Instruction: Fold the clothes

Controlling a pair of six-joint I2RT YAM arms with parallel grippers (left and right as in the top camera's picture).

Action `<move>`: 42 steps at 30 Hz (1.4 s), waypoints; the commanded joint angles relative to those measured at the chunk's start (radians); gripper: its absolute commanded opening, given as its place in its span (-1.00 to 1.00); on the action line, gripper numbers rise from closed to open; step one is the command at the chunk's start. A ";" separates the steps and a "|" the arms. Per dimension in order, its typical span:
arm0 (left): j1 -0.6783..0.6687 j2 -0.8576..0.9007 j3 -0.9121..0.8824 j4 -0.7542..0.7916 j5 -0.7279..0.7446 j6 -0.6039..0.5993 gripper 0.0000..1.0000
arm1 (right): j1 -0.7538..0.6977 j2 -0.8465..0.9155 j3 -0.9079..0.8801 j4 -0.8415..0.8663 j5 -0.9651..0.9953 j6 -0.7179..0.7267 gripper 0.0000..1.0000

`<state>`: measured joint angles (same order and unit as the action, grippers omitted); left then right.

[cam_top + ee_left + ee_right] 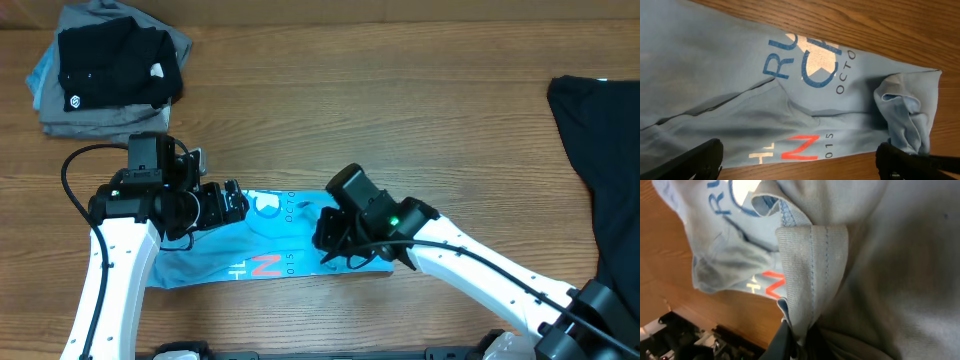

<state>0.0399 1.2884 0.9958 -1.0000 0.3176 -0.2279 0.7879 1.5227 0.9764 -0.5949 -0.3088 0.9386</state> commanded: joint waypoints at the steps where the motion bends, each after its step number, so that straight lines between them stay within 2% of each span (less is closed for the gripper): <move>1: -0.001 -0.008 0.017 -0.001 -0.021 0.023 1.00 | 0.018 0.008 0.025 0.028 -0.011 0.032 -0.92; 7: -0.001 -0.008 0.017 -0.016 -0.021 0.023 1.00 | 0.038 0.055 0.025 0.117 -0.011 0.054 -0.92; 8: -0.001 -0.008 0.017 -0.018 -0.021 0.023 1.00 | 0.038 0.058 0.025 0.126 -0.011 0.056 -0.85; 10: -0.001 -0.008 0.017 -0.021 -0.021 0.023 1.00 | 0.038 0.064 0.025 0.146 -0.009 0.057 -0.42; 12: -0.001 -0.008 0.017 -0.023 -0.021 0.023 1.00 | 0.038 0.065 0.025 0.149 -0.010 0.057 0.26; 13: -0.001 -0.008 0.017 -0.024 -0.021 0.023 1.00 | 0.038 0.065 0.025 0.147 -0.011 0.056 0.34; 15: -0.001 -0.008 0.017 -0.024 -0.021 0.023 1.00 | 0.037 0.064 0.029 0.132 -0.024 0.034 0.34; 17: -0.001 -0.008 0.017 -0.026 -0.021 0.023 1.00 | 0.035 0.063 0.057 0.072 -0.005 -0.005 0.34; 20: -0.001 -0.008 0.017 -0.032 -0.016 0.024 1.00 | 0.001 0.061 0.157 -0.124 0.109 -0.053 0.40; 23: -0.002 -0.008 0.017 -0.032 0.040 0.034 1.00 | -0.061 0.061 0.282 -0.343 0.220 -0.123 0.70; 25: -0.012 -0.008 0.017 -0.027 0.119 0.080 0.91 | -0.116 0.061 0.343 -0.440 0.241 -0.193 0.77; 26: -0.025 -0.008 0.017 -0.024 0.166 0.103 0.86 | -0.151 0.061 0.363 -0.480 0.234 -0.237 0.69; 30: -0.103 -0.005 0.016 -0.024 0.228 0.090 0.15 | -0.270 0.068 0.361 -0.570 0.165 -0.359 -0.31; 33: -0.198 0.011 0.014 -0.009 0.230 0.037 -0.11 | -0.329 0.078 0.333 -0.587 0.060 -0.453 -0.92; 38: -0.359 0.096 0.014 0.060 0.229 -0.050 -0.53 | -0.338 0.080 0.252 -0.535 -0.005 -0.476 -0.92; 42: -0.442 0.211 0.014 0.097 0.223 -0.095 -0.60 | -0.338 0.082 0.165 -0.493 -0.013 -0.475 -0.92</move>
<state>-0.3607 1.4242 0.9962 -0.9134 0.5251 -0.2646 0.4477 1.5909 1.1973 -1.1065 -0.2848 0.4961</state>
